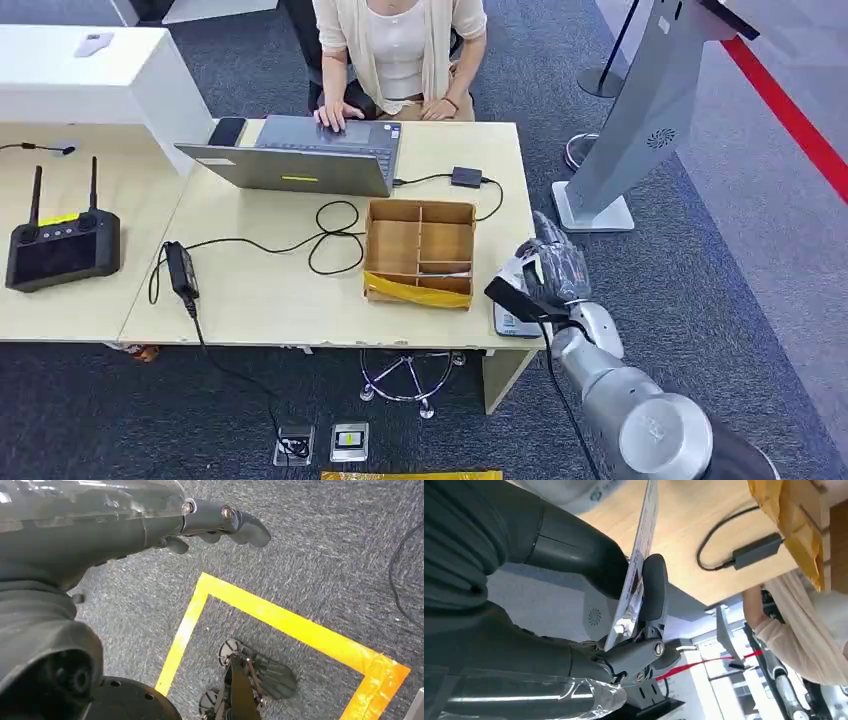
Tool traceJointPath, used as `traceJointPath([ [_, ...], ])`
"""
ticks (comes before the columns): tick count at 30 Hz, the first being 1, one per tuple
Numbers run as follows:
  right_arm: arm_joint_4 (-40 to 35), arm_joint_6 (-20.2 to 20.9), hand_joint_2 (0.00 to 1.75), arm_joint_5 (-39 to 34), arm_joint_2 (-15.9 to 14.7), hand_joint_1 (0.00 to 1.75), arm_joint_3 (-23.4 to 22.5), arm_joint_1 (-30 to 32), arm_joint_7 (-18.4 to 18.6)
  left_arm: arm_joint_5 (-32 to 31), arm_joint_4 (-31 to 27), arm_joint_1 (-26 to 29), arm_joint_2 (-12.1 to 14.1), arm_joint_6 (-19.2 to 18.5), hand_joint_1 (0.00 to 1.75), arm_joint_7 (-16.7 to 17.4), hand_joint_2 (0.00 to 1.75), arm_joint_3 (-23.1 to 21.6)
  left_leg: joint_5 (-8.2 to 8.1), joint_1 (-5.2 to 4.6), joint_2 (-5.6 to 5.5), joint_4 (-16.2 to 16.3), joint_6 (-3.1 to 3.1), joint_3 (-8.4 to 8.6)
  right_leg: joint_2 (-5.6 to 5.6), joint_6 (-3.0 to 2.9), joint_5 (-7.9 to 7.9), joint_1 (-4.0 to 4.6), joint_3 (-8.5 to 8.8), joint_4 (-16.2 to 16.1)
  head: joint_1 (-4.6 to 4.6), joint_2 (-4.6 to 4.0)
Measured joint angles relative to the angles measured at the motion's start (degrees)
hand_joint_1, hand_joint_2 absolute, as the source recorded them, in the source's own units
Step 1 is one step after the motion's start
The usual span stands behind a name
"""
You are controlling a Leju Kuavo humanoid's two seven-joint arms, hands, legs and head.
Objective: Pass the card to the sensor for recognition and then transmit it.
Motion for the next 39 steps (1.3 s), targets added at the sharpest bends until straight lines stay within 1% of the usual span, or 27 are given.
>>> traceJointPath([
  [7, 0.0, 0.0, 1.75, 0.0, -0.1, 1.75, -0.5, 2.7, -0.1, 0.0, 0.0, 0.1, 0.0, 0.4, 0.0, 0.0, 0.0, 0.0, 0.0, 0.0, 0.0, 0.0, 0.0, 0.0, 0.03, 0.0, 0.0, 0.0, -0.01, 0.0, 0.0, 0.0],
  [15, 0.0, -0.1, 1.75, -0.1, -0.2, 1.75, -1.7, 3.8, -0.1, 0.0, 0.0, 0.1, 0.0, 0.4, 0.0, 0.5, 0.0, 0.0, -0.01, 0.0, 0.07, 0.0, -0.01, 0.07, 0.12, 0.0, 0.0, 0.0, 0.0, 0.0, 0.0, 0.0],
  [20, 0.0, -0.2, 1.75, -0.1, -0.8, 1.75, -2.8, 4.0, 0.1, 0.0, 0.0, 0.1, 0.0, 0.4, 0.0, 1.0, 0.0, 0.0, -0.01, 0.0, 0.08, 0.0, -0.01, 0.08, 0.14, 0.0, 0.0, 0.0, 0.02, 0.0, -0.02, 0.0],
  [24, 0.0, 0.2, 1.75, -0.1, -2.4, 1.75, -3.8, 3.4, 0.1, 0.3, 0.0, 0.2, 0.0, 0.5, 0.0, 1.0, 0.0, 0.0, -0.01, -0.01, 0.08, 0.0, -0.01, 0.07, 0.12, 0.0, 0.0, -0.01, 0.05, 0.0, 0.0, 0.0],
  [29, 0.0, 0.3, 1.75, -0.1, -3.3, 1.75, -4.3, 3.4, 0.3, 0.3, 0.0, 0.2, 0.1, 0.4, 0.0, 1.1, 0.0, 0.0, -0.01, -0.01, 0.1, 0.0, -0.01, 0.09, 0.17, 0.0, 0.01, -0.01, 0.03, 0.0, 0.0, 0.0],
  [39, 0.0, 0.2, 1.75, -0.1, -4.0, 1.75, -5.9, 3.7, 0.2, -0.2, 0.0, 0.2, 0.3, 0.1, 0.0, 1.1, 0.0, 0.0, -0.01, 0.01, 0.12, 0.0, -0.02, 0.11, 0.18, 0.0, 0.01, 0.01, 0.04, 0.0, 0.0, 0.0],
])
